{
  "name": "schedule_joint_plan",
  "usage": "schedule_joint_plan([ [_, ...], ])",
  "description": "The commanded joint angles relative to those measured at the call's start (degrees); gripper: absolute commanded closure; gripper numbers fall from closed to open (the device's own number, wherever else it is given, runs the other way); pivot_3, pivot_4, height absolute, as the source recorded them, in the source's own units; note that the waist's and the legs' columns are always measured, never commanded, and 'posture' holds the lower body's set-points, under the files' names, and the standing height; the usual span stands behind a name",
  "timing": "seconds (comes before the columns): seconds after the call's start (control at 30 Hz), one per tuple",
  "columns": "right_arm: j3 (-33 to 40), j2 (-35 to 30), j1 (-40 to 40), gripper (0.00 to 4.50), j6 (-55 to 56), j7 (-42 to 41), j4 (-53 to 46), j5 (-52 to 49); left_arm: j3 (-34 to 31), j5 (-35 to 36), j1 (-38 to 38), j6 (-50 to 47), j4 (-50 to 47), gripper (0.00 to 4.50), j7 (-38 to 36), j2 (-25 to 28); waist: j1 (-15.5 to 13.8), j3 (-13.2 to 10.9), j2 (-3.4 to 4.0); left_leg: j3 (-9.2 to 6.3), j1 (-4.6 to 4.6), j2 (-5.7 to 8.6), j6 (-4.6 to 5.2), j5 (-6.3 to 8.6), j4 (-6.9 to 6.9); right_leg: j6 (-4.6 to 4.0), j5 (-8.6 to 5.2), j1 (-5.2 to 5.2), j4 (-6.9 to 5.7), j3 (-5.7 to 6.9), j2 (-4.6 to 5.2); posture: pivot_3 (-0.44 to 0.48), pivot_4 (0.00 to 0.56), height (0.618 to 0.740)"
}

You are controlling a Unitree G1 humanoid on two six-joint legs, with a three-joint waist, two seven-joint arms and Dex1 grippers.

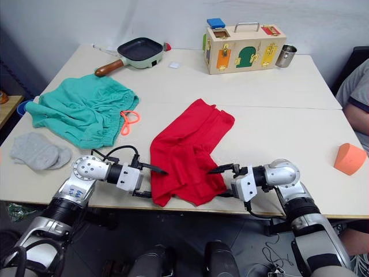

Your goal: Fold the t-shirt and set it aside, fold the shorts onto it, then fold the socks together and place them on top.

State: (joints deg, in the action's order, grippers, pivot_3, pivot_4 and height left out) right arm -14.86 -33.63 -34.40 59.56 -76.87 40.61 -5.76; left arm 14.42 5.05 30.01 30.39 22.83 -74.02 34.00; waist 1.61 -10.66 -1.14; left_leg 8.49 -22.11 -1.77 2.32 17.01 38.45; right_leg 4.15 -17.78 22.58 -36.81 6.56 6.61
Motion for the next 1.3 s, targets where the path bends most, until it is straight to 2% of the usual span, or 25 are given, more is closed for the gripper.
schedule_joint_plan([
  [0.03,0.1,-0.2,-1.0,2.72,-0.5,2.3,-0.6,0.8,1.3,-1.1,-0.1,0.6,1.6,2.58,-0.4,-0.3,-0.1,0.0,0.02,0.0,0.0,0.0,0.0,0.0,0.0,0.0,0.0,0.0,-0.01,0.0,0.0,0.0,0.15,0.74],
  [0.2,-0.2,-0.9,-1.2,4.49,-1.5,3.7,-1.5,1.2,1.2,-2.6,0.4,1.0,3.5,4.19,1.3,-0.2,-0.1,0.0,0.02,-0.03,-0.01,0.04,0.02,0.01,0.01,0.0,0.0,-0.01,0.0,0.02,0.07,0.0,0.15,0.74],
  [0.23,-0.3,-1.0,-1.0,4.5,-2.0,3.6,-2.3,0.7,1.3,-2.4,0.1,0.4,3.3,4.48,1.0,0.1,-0.1,0.0,0.02,-0.04,-0.01,0.03,0.02,0.0,0.01,0.0,0.0,-0.01,0.0,0.02,0.07,0.0,0.15,0.74],
  [0.4,-0.5,-1.7,0.6,4.5,-5.7,1.9,-7.6,-2.8,-0.6,2.5,-1.9,-3.8,-0.3,4.48,0.2,0.6,0.0,0.0,0.06,-0.05,-0.01,0.02,0.02,0.0,-0.01,0.0,0.0,0.0,-0.01,0.03,0.06,0.0,0.15,0.74],
  [0.57,0.2,-6.7,7.2,4.5,-19.6,-2.7,-23.1,-12.6,-3.8,12.5,-8.7,-18.3,-14.4,4.48,-3.7,5.2,0.0,0.0,0.11,-0.12,-0.04,-0.01,0.01,0.01,-0.22,-0.01,-0.01,0.03,-0.01,0.04,0.07,0.0,0.15,0.74],
  [0.67,1.3,-12.3,11.8,4.5,-31.0,-5.8,-33.3,-18.6,-5.8,18.3,-13.4,-22.8,-22.2,4.48,-7.4,9.1,0.0,-0.1,0.18,-0.17,-0.07,-0.02,-0.01,0.03,-0.27,-0.05,-0.03,0.03,0.2,0.07,0.08,0.0,0.15,0.74],
  [0.83,4.2,-22.2,21.5,4.5,-45.8,-7.3,-47.5,-24.4,-7.0,21.9,-19.5,-27.3,-31.3,4.48,-8.7,12.3,-0.3,-0.2,0.3,-0.28,-0.06,0.0,0.0,0.16,-0.34,-0.09,-0.05,-0.05,0.47,0.14,0.15,0.0,0.15,0.74],
  [1.03,8.1,-28.6,29.1,4.5,-56.2,-7.9,-57.1,-28.1,-7.4,23.5,-23.7,-31.1,-38.1,4.48,-7.7,13.9,-0.3,-0.2,0.44,-0.27,-0.06,0.0,0.0,0.21,-0.43,-0.09,-0.05,-0.07,0.63,0.16,0.14,0.0,0.15,0.74],
  [1.13,11.1,-33.6,32.7,4.5,-63.4,-8.9,-61.0,-31.2,-7.5,26.2,-26.2,-36.5,-42.4,4.48,-8.4,16.7,-0.2,-0.3,0.5,-0.27,-0.1,-0.01,0.0,0.22,-0.51,-0.09,-0.05,-0.04,0.71,0.16,0.13,0.0,0.15,0.74],
  [1.3,12.8,-32.5,32.2,4.5,-65.6,-8.9,-62.9,-31.7,-8.7,29.4,-25.8,-42.1,-43.2,4.48,-8.7,19.4,-0.3,-0.3,0.51,-0.28,-0.09,-0.02,0.0,0.21,-0.51,-0.09,-0.05,-0.08,0.8,0.18,0.12,0.0,0.15,0.74],
])
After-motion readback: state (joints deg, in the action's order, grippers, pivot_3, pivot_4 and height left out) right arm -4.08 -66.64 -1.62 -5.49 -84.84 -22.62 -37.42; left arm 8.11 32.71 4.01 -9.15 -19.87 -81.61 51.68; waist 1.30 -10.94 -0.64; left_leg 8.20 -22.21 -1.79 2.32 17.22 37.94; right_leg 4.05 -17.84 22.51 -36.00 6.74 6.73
